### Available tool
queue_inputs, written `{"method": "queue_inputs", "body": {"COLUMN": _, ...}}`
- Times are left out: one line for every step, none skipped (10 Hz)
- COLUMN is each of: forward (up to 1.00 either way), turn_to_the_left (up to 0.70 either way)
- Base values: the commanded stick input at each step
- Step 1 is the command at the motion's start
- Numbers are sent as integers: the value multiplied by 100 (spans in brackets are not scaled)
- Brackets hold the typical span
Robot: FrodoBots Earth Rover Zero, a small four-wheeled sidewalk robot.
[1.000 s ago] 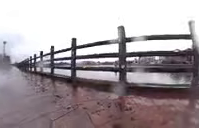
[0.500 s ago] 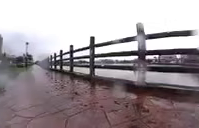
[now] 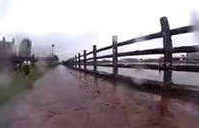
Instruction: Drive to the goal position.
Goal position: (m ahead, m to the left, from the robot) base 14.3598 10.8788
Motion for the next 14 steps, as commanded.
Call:
{"method": "queue_inputs", "body": {"forward": 55, "turn_to_the_left": 0}}
{"method": "queue_inputs", "body": {"forward": 98, "turn_to_the_left": 0}}
{"method": "queue_inputs", "body": {"forward": 100, "turn_to_the_left": 0}}
{"method": "queue_inputs", "body": {"forward": 100, "turn_to_the_left": 0}}
{"method": "queue_inputs", "body": {"forward": 100, "turn_to_the_left": 0}}
{"method": "queue_inputs", "body": {"forward": 100, "turn_to_the_left": 0}}
{"method": "queue_inputs", "body": {"forward": 100, "turn_to_the_left": 0}}
{"method": "queue_inputs", "body": {"forward": 100, "turn_to_the_left": 0}}
{"method": "queue_inputs", "body": {"forward": 100, "turn_to_the_left": 0}}
{"method": "queue_inputs", "body": {"forward": 100, "turn_to_the_left": 0}}
{"method": "queue_inputs", "body": {"forward": 100, "turn_to_the_left": 0}}
{"method": "queue_inputs", "body": {"forward": 100, "turn_to_the_left": 0}}
{"method": "queue_inputs", "body": {"forward": 100, "turn_to_the_left": 0}}
{"method": "queue_inputs", "body": {"forward": 100, "turn_to_the_left": 8}}
